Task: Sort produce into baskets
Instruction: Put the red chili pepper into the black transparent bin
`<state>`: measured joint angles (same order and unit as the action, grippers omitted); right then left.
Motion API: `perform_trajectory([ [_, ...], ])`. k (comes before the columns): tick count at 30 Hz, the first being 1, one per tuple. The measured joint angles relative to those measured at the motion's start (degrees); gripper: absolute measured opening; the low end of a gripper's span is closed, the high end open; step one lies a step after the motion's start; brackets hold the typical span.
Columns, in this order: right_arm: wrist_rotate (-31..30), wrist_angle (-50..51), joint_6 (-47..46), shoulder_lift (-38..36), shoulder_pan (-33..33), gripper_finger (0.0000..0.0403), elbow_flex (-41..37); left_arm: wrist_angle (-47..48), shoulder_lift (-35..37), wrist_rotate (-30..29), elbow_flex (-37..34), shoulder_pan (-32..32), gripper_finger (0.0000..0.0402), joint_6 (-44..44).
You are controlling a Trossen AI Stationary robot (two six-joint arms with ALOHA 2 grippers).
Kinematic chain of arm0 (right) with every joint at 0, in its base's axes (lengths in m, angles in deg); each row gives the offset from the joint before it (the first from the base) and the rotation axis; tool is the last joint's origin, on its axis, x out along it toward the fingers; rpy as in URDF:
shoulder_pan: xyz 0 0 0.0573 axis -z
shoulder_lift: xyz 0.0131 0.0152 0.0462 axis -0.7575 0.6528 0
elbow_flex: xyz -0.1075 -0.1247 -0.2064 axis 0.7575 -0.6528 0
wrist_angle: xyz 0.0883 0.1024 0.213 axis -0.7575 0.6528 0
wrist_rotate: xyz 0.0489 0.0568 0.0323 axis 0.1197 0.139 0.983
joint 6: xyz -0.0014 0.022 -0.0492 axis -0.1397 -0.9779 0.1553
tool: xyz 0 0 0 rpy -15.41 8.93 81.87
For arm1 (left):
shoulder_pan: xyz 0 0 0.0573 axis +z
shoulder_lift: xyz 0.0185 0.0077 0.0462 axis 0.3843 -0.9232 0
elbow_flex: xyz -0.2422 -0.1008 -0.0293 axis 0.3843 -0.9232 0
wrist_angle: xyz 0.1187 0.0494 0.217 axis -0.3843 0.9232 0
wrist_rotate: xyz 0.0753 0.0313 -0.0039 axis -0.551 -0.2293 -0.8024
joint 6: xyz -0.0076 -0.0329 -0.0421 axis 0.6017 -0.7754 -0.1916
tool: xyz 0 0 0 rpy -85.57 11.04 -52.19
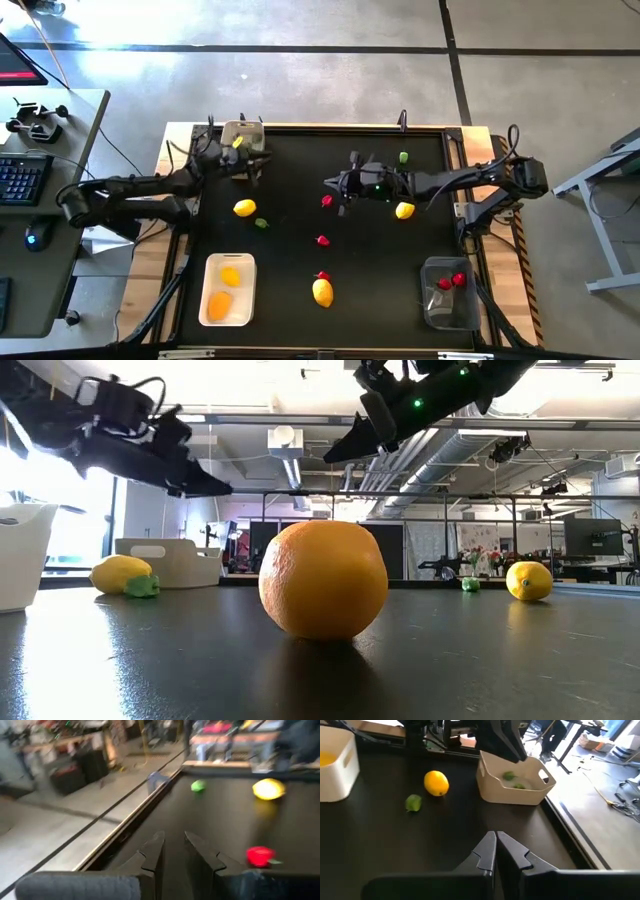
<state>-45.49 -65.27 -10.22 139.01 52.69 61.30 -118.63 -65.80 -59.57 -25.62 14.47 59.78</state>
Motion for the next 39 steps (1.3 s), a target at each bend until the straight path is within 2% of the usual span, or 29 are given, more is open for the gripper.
perform_trajectory([
  [5,0.2,0.7,-1.9,0.3,-1.6,0.0006,0.0,-5.2,2.4,0.2,-4.5,-4.4,0.0053,-0.8],
  [8,0.1,0.9,-1.5,1.3,-3.0,0.0024,0.0,-6.1,2.8,0.2,-5.9,-6.9,0.0053,-0.8],
  [12,-0.3,-0.5,-2.1,3.9,-4.8,0.0083,0.0,-7.2,2.8,0.2,-7.6,-10.0,0.0053,-0.2],
  [16,-0.8,-0.9,-7.1,6.7,-5.6,0.0152,0.0,-7.0,2.8,0.2,-8.4,-12.6,0.0053,2.5],
  [22,-5.9,-0.5,-14.0,8.8,-5.6,0.0224,0.0,-6.8,2.8,-0.2,-8.5,-15.0,0.0053,4.8],
  [29,-6.0,0.3,-15.0,8.9,-5.7,0.024,0.0,-6.4,2.7,-0.2,-8.5,-15.4,0.0053,3.9],
  [34,-3.3,1.2,-16.0,8.9,-6.8,0.024,0.0,-5.0,2.7,-0.2,-8.5,-15.4,0.0053,3.2],
  [39,-5.8,1.7,-17.1,8.9,-7.8,0.024,0.0,-3.1,2.7,-0.2,-8.5,-15.4,0.0053,2.7],
])
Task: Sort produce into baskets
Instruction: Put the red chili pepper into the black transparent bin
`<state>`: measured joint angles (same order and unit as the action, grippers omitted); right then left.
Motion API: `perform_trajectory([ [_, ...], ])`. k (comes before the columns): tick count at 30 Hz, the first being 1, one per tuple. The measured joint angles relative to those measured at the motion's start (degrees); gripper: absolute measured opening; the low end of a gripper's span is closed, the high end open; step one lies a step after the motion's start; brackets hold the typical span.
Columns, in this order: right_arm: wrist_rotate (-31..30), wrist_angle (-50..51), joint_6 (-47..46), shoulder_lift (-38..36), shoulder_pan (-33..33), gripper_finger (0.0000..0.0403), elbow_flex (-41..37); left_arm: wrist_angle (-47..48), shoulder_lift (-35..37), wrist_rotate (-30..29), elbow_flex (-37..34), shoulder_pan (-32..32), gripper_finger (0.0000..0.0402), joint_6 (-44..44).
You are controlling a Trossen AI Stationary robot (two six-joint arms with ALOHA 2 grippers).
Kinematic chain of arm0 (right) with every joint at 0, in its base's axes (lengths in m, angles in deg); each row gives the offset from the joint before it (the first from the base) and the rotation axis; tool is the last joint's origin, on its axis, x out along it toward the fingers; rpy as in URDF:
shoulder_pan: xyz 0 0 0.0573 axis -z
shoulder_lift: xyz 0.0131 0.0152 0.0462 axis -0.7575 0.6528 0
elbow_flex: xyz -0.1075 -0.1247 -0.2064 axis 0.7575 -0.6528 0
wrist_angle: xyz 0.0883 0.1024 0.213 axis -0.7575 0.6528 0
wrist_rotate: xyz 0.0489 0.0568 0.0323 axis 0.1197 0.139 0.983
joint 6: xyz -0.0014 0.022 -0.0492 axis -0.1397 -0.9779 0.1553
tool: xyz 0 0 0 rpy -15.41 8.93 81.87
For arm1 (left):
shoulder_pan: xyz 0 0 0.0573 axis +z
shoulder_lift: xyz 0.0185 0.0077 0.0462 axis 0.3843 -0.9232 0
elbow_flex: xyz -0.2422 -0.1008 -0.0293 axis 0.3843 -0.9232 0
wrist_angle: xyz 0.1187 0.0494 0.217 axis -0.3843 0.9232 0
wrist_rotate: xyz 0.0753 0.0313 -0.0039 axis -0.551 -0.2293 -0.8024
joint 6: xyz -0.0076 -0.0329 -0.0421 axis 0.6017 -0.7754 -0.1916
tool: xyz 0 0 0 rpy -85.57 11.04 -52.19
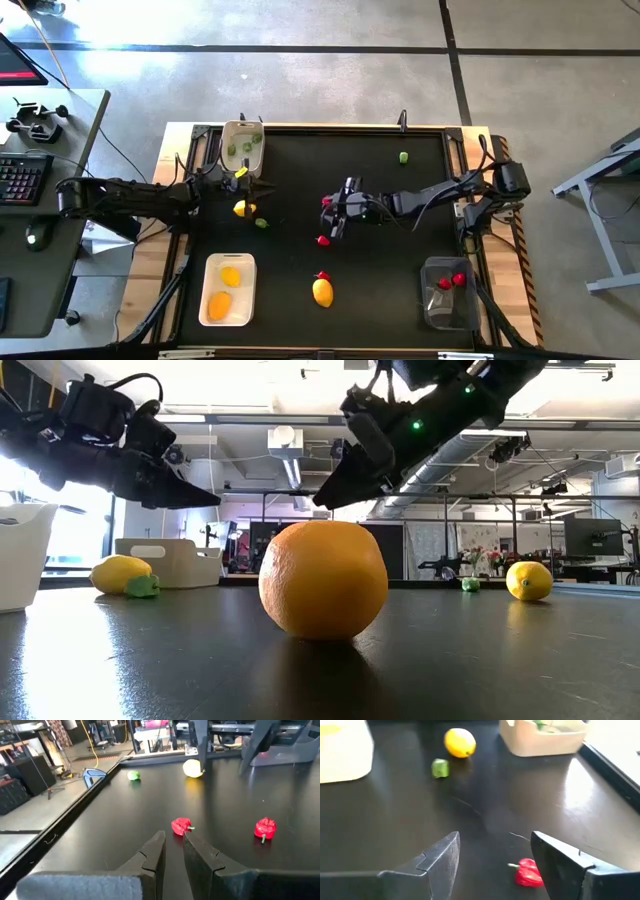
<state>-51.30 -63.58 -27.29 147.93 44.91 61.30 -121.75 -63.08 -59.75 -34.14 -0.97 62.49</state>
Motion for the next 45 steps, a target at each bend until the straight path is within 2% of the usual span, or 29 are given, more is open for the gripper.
perform_trajectory([
  [4,-5.5,2.0,-5.1,0.0,0.5,0.024,0.0,0.1,0.0,0.6,0.0,-0.3,0.0049,0.1],
  [9,-5.9,4.1,-6.6,1.1,1.5,0.024,0.0,0.1,0.0,2.0,0.0,-3.0,0.0024,0.4],
  [12,-4.2,3.2,-3.3,3.7,2.0,0.024,0.0,-0.7,0.0,2.0,0.0,-4.8,0.0005,0.5],
  [18,-3.9,-0.5,-0.8,8.7,3.8,0.024,0.0,-0.8,0.0,2.1,0.0,-6.6,0.0002,0.7],
  [22,-3.7,-0.6,-0.2,9.0,4.5,0.024,0.0,-3.9,0.0,2.7,-1.6,-7.1,0.0001,0.6],
  [26,0.2,-0.5,0.7,8.9,5.5,0.024,0.0,-9.3,0.0,2.9,-4.5,-7.1,0.0,0.2],
  [28,3.2,-0.6,3.8,9.4,5.8,0.024,0.0,-9.8,0.0,2.8,-4.5,-7.1,0.0,0.0],
  [38,2.7,-2.3,8.7,12.0,6.3,0.0239,0.0,-9.6,0.0,2.8,-4.5,-7.1,0.0,0.0],
  [45,5.4,-3.2,9.7,12.4,8.4,0.0207,0.0,-9.7,0.0,2.8,-4.4,-7.0,0.0,-1.1],
])
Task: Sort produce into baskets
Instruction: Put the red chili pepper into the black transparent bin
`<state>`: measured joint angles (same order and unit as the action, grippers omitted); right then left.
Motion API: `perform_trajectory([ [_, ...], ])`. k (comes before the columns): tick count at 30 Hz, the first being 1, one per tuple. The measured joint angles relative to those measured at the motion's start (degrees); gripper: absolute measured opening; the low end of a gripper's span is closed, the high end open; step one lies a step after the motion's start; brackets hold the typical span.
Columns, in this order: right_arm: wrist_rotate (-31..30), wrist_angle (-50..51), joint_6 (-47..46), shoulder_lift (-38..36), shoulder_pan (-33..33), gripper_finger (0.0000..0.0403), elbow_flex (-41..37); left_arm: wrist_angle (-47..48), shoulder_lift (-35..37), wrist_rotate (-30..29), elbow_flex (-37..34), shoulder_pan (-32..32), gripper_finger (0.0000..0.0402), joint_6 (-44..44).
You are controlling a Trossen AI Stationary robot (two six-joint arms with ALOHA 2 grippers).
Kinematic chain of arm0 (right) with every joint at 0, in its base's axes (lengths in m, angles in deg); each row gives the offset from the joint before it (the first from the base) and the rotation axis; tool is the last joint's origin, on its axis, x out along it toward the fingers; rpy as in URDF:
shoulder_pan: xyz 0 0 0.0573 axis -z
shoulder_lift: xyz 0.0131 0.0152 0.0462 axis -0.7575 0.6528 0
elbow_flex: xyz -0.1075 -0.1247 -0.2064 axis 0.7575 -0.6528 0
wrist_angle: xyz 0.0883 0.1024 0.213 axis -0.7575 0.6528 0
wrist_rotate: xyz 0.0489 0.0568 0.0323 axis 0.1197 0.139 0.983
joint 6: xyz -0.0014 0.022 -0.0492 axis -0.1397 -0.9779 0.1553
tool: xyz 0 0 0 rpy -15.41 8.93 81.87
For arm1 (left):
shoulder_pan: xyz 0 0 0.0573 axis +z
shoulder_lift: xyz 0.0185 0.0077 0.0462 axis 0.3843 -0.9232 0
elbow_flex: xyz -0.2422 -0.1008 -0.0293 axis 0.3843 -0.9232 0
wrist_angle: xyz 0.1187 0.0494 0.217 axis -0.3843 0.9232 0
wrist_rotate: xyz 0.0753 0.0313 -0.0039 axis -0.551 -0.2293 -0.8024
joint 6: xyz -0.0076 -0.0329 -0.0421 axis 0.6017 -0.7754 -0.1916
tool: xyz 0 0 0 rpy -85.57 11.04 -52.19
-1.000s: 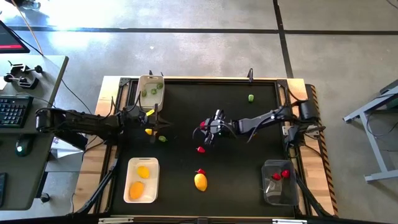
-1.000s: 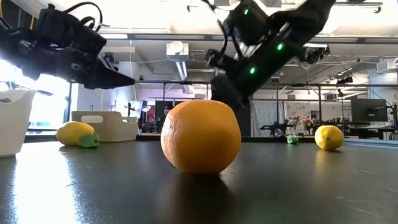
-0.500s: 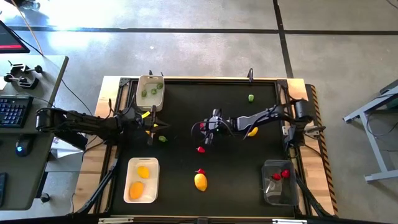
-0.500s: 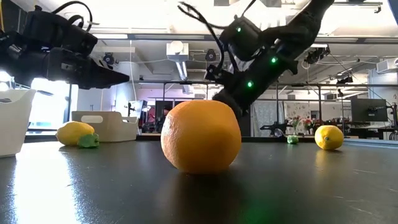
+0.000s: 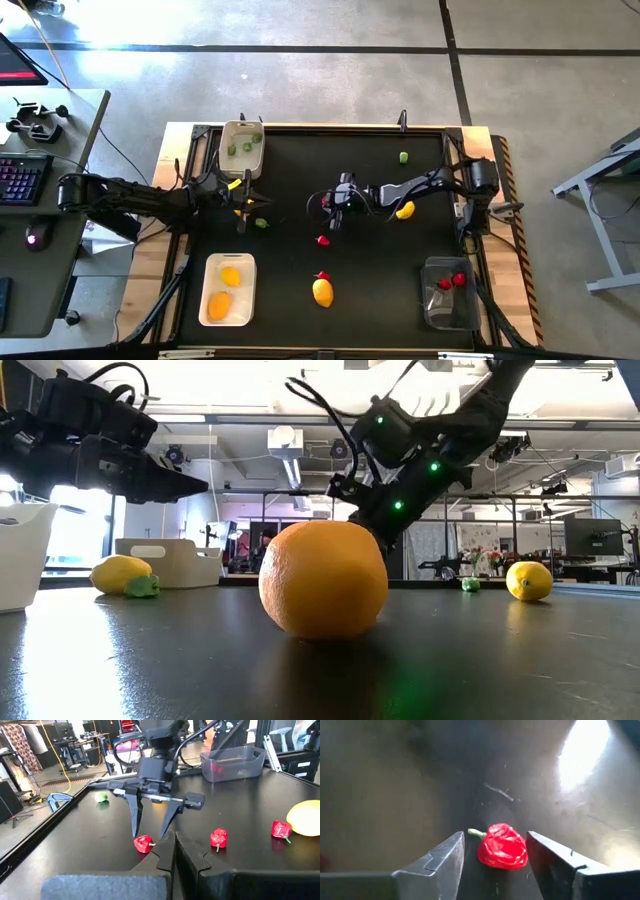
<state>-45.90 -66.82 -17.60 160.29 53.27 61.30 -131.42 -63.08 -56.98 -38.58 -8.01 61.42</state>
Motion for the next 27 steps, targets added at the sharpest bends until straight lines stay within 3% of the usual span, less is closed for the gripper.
perform_trajectory([
  [3,3.2,-1.0,0.5,1.4,1.4,0.019,0.0,0.0,0.0,-0.8,0.0,0.0,0.0,-0.2],
  [9,3.4,-1.3,1.0,2.4,2.2,0.0158,0.0,0.0,0.0,-4.3,0.0,0.0,0.0,-0.4],
  [21,3.3,-0.3,3.0,2.1,2.4,0.004,0.5,0.0,0.0,-4.6,0.0,0.0,0.0,0.3],
  [27,3.1,3.0,2.4,2.0,2.3,0.0015,3.7,0.4,0.0,-4.6,0.0,0.0,0.0,0.2],
])
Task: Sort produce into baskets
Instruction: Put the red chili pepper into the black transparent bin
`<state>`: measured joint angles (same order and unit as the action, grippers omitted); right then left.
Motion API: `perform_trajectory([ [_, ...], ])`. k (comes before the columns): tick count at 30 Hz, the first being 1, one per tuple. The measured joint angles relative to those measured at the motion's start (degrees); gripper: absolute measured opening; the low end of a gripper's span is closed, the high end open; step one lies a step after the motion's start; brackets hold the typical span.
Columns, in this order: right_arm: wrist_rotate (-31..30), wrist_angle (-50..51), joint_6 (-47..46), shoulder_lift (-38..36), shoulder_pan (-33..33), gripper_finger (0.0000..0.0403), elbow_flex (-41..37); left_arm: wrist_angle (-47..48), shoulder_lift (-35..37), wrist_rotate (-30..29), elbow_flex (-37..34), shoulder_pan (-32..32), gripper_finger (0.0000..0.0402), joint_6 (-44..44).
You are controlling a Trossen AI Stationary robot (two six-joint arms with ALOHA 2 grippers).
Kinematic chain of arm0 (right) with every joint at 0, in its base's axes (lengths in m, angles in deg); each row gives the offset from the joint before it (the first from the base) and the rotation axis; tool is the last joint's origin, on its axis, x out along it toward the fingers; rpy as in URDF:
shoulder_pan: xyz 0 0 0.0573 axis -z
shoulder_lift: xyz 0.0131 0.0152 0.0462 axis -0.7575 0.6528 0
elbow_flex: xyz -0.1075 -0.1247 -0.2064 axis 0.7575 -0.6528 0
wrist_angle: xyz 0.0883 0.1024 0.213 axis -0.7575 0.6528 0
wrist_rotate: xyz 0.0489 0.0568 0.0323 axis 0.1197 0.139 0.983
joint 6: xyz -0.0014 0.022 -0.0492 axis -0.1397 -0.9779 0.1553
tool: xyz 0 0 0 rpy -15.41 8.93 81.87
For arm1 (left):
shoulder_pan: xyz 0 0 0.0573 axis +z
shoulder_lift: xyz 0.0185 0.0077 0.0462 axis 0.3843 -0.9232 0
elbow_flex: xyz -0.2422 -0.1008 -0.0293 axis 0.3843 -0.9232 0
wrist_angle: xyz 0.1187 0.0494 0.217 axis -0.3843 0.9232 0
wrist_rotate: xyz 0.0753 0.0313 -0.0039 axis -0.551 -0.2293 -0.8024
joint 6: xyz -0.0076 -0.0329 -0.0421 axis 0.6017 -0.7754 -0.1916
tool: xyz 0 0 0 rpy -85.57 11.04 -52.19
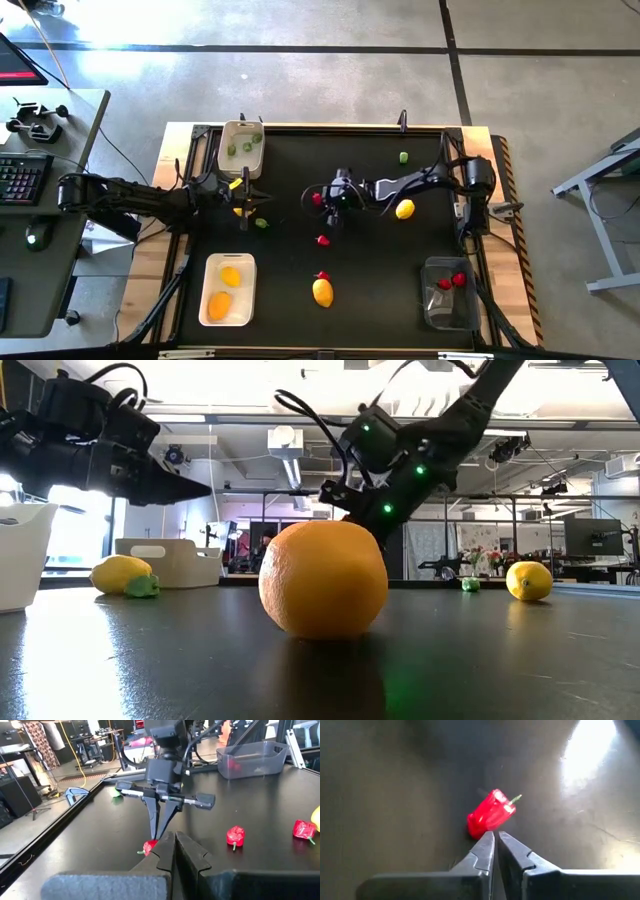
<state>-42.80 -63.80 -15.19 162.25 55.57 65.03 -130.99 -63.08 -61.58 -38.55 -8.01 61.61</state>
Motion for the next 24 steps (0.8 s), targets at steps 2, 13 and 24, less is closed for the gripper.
perform_trajectory([
  [2,-2.1,1.5,-3.1,0.0,-0.1,0.0017,1.8,0.3,0.0,0.0,0.0,0.0,0.0,0.0],
  [13,-13.2,18.0,-26.4,0.0,-4.4,0.0146,11.6,0.9,0.0,0.0,0.0,0.0,0.0,-0.3],
  [24,-12.4,13.5,-31.5,3.3,-4.7,0.0213,11.2,0.9,0.0,0.0,0.0,0.0,0.0,-0.7],
])
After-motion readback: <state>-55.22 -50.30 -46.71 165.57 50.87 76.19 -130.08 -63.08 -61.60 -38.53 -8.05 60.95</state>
